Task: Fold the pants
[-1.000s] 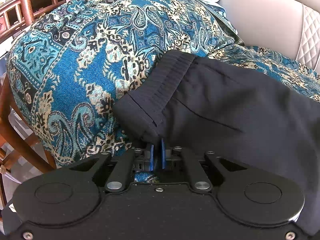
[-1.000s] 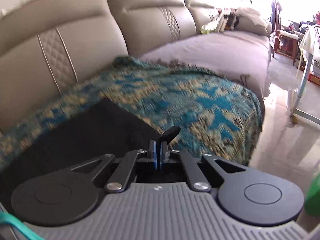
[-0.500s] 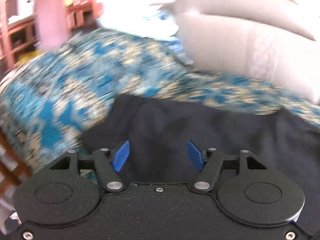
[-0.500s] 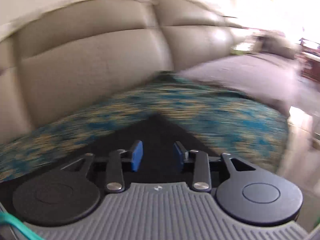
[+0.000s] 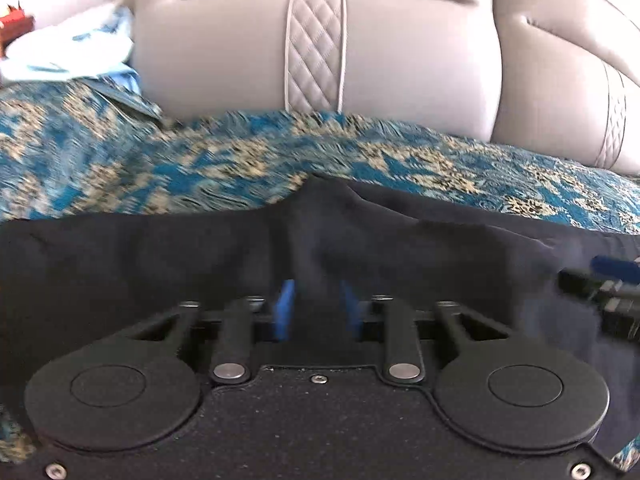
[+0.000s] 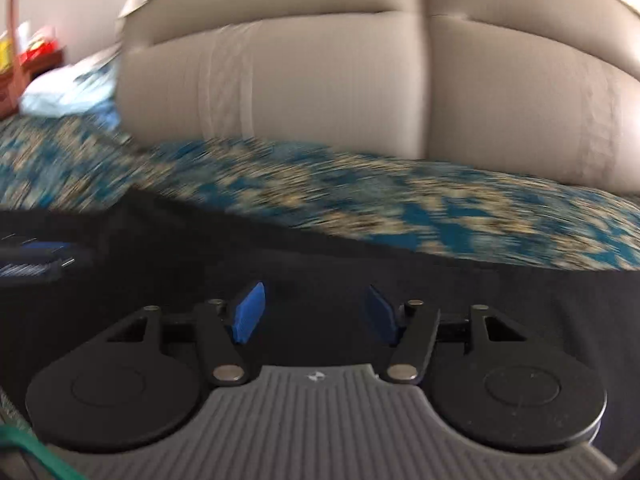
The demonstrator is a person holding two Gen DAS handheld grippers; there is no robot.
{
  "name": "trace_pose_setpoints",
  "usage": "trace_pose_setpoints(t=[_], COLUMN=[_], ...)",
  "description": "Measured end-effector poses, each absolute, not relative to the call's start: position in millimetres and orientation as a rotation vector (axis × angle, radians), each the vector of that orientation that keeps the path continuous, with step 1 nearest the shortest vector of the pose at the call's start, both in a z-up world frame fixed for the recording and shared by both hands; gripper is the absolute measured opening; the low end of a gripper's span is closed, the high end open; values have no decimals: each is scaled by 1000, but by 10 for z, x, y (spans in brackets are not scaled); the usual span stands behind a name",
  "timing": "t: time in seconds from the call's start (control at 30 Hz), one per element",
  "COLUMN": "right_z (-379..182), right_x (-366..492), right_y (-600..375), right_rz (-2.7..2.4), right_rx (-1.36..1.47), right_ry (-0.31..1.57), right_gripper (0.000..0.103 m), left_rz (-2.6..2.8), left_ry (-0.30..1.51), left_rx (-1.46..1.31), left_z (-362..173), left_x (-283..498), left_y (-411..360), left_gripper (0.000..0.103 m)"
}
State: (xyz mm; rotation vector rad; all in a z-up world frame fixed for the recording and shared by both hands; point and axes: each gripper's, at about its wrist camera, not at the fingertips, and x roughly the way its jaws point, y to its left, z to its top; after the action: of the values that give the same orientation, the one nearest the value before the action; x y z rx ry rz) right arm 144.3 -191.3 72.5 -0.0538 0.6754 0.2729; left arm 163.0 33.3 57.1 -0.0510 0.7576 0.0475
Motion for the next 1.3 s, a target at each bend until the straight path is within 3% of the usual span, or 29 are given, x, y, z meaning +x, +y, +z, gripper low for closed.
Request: trace_pose_setpoints(t=[0.2,0.27,0.53,0.8,1.0,1.3], right_z=[578,540,518,445,577,698], right_x=[1659,1728,2057,2295,2186,1767], right_y=[-1621,-1514,-1447,-1471,-1805,-2073], right_rz=[340,309,226,205,199,229], right_rx=[-41,-100,-116,-54,165,207], right_ry=[716,702,671,646,571,542], right_gripper=[72,66,61,64,71,72], left_rz=[68,89,123,120,55,-157], left_ry=[747,734,720,750,685,692], left_rx=[-23,-23,-14,-17,-5,95], left_z=[383,350,289,378,563,484], left_x=[1985,2094,2413,2568,2179,1920], left_y=[356,386,479,526,541,42], left_gripper=[21,22,23,25,24,22])
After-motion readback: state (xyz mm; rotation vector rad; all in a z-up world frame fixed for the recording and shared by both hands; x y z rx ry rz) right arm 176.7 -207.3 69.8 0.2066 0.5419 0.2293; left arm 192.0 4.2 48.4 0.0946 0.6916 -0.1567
